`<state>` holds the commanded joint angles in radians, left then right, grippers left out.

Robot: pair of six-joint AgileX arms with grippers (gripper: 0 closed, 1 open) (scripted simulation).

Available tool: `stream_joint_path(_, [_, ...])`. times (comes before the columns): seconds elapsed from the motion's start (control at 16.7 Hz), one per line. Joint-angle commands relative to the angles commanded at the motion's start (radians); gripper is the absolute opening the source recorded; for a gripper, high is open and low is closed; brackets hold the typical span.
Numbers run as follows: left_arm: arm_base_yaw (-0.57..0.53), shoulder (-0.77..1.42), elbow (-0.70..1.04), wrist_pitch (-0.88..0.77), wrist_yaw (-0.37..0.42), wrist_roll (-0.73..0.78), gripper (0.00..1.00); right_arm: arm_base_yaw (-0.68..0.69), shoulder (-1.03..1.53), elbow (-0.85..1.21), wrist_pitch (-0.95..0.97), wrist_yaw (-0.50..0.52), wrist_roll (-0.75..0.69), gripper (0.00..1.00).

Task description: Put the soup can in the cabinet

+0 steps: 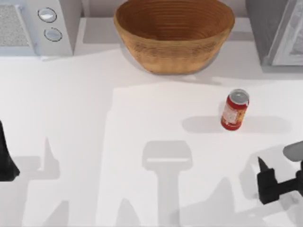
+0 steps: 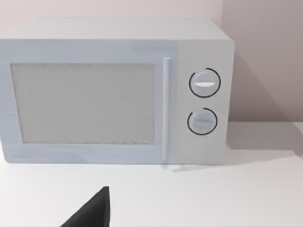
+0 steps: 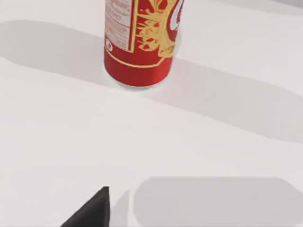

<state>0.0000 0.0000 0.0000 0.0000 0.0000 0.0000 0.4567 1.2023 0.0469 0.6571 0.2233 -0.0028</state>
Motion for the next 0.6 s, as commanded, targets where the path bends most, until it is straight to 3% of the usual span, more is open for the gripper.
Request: stream_joint_path(0.6, [0.0, 0.0, 0.0, 0.0, 0.0, 0.0, 1.0, 0.154, 0.54, 0.168, 0.516, 0.217, 0.037, 1.0])
